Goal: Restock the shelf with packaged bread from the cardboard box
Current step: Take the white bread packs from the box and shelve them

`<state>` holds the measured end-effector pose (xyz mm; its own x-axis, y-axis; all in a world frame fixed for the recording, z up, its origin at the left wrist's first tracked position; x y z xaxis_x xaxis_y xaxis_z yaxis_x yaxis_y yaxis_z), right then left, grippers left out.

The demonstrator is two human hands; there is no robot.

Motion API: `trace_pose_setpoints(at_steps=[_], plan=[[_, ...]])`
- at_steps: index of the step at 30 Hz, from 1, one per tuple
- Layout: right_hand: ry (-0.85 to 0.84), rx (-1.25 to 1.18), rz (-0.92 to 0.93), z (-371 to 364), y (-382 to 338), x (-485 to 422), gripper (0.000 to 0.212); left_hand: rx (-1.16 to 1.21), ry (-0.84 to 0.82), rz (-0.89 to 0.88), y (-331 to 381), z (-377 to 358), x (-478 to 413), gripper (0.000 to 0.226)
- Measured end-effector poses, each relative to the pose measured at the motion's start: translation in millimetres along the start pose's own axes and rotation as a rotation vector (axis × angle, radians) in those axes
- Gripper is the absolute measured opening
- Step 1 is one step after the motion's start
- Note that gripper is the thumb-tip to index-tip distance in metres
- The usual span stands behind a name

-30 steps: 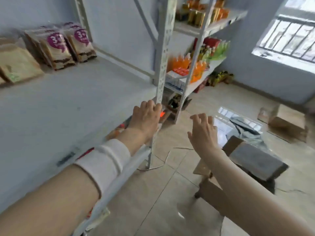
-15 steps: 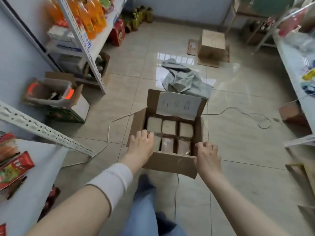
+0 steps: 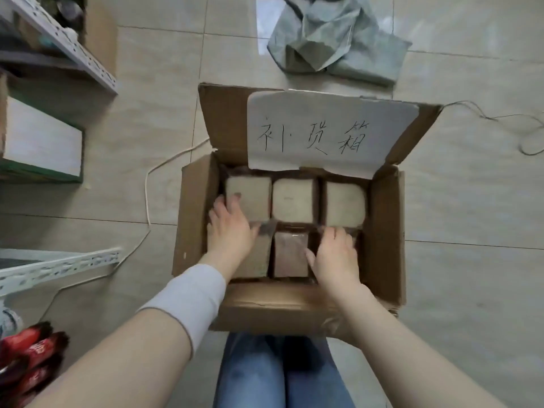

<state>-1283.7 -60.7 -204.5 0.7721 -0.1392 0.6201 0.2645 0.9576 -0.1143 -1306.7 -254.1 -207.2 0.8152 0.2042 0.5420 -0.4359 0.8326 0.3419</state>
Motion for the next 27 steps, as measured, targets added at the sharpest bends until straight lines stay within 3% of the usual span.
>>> trace_pose_setpoints(at_steps=[4,9,12,15,21,27], plan=[[-0.044,-0.143,-0.120,-42,-14,-73,0.072,0.270,0.112,0.158,-13,-35,-55,0.080],[0.005,-0.237,-0.297,-62,-17,-101,0.083,0.378,0.293,0.203,-19,-47,-73,0.084],[0.077,-0.300,-0.358,-53,-8,-99,0.077,0.411,0.352,0.189,-21,-38,-70,0.087],[0.016,-0.341,-0.362,-45,4,-93,0.064,0.498,0.328,0.182,-19,-28,-67,0.085],[-0.121,-0.813,-0.492,-31,36,-66,0.049,0.449,0.145,-0.070,1,-11,-54,0.038],[0.012,-0.897,-0.566,0,76,-9,0.037,0.468,0.284,-0.334,18,41,15,0.021]])
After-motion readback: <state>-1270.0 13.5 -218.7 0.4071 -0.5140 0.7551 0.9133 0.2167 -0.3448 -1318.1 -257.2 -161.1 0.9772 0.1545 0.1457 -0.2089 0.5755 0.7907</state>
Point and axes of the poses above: each hand's wrist, its own x-axis away from the middle knuckle, its own z-axis out of the back of the hand, y = z × x, the point moved 6 cm from there along -x, towards the middle knuckle, and after that the axes turned 4 degrees about -z, right-handed, at the moved point
